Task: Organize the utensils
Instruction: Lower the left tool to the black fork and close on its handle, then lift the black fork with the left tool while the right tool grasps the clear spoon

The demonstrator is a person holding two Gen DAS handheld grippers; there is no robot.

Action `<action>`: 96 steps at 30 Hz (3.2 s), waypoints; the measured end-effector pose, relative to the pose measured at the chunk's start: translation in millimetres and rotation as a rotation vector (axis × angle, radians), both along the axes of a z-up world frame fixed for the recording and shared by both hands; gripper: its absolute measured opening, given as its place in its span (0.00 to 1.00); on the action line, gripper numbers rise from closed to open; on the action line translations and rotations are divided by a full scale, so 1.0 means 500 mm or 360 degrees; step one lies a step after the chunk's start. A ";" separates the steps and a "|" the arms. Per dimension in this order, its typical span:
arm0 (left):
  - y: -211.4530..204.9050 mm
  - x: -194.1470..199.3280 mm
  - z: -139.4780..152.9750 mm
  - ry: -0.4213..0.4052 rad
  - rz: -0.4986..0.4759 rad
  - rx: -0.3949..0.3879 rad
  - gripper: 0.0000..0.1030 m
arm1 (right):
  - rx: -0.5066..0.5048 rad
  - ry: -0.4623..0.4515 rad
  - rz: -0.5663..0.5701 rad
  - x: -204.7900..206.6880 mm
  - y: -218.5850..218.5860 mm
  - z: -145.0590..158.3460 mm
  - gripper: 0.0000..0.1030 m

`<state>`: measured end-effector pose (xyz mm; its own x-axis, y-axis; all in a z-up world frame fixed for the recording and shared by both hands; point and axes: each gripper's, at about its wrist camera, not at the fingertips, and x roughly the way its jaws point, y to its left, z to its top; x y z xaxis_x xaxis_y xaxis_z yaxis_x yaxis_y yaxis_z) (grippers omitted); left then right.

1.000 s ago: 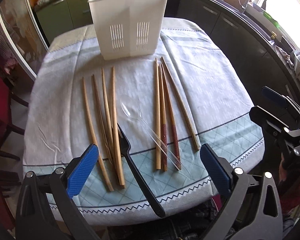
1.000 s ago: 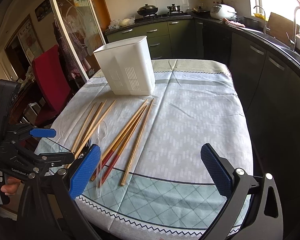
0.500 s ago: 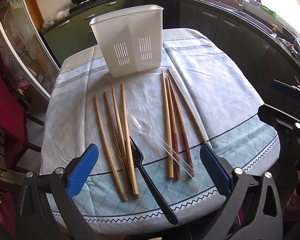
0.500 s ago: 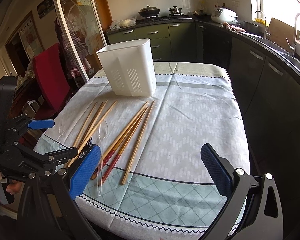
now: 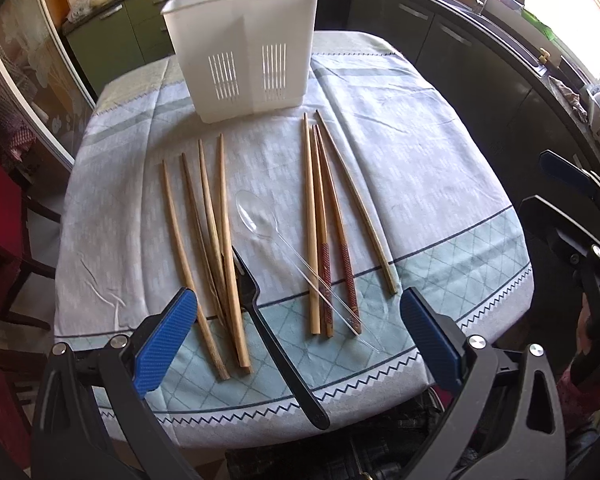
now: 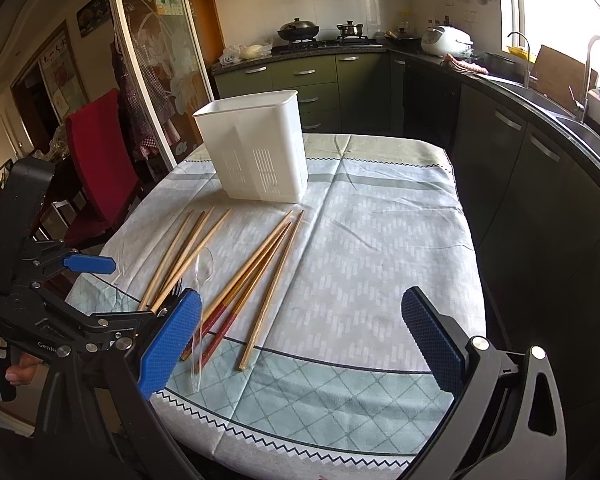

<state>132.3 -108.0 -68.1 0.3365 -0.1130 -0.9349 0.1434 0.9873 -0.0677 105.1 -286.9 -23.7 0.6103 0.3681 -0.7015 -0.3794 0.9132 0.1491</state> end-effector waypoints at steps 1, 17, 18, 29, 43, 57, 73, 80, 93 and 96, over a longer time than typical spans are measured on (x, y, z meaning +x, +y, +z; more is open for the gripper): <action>0.002 0.003 -0.007 0.0067 0.0014 -0.0033 0.94 | -0.0011 -0.0004 0.0007 0.000 0.002 0.002 0.96; 0.040 0.048 -0.104 0.0627 0.0309 -0.0295 0.60 | -0.0026 -0.0005 0.0070 -0.008 -0.002 -0.008 0.96; 0.045 0.052 -0.109 0.0635 0.0328 -0.0293 0.55 | -0.0026 0.0000 0.0070 -0.008 -0.003 -0.011 0.96; 0.066 0.066 -0.156 0.0739 0.0455 -0.0262 0.40 | -0.0047 0.0010 0.0114 -0.012 0.010 -0.019 0.96; 0.101 0.102 -0.173 0.0716 0.0512 -0.0329 0.08 | -0.0092 0.0010 0.0144 -0.014 0.027 -0.024 0.96; 0.138 0.061 -0.059 0.0111 0.0328 -0.0319 0.08 | -0.0025 0.0314 0.0305 0.086 0.118 -0.037 0.96; 0.215 -0.030 0.087 -0.0640 0.0243 -0.0004 0.08 | -0.0451 0.0918 0.0546 0.211 0.405 -0.207 0.33; 0.211 -0.047 0.091 -0.0711 0.0201 0.0003 0.09 | -0.0616 0.0919 0.0522 0.205 0.443 -0.230 0.25; 0.212 -0.059 0.127 -0.0825 0.0211 -0.0023 0.09 | -0.0411 0.0766 0.0516 0.174 0.448 -0.186 0.09; 0.214 -0.044 0.170 -0.0920 0.0218 -0.0088 0.09 | -0.0191 0.0578 0.0473 0.165 0.410 -0.111 0.09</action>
<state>110.2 -1.2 17.1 0.8039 -0.0759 -0.5899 0.0438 0.9967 -0.0685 187.7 -81.8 -79.1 0.1984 0.3927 -0.8980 -0.5693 0.7920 0.2206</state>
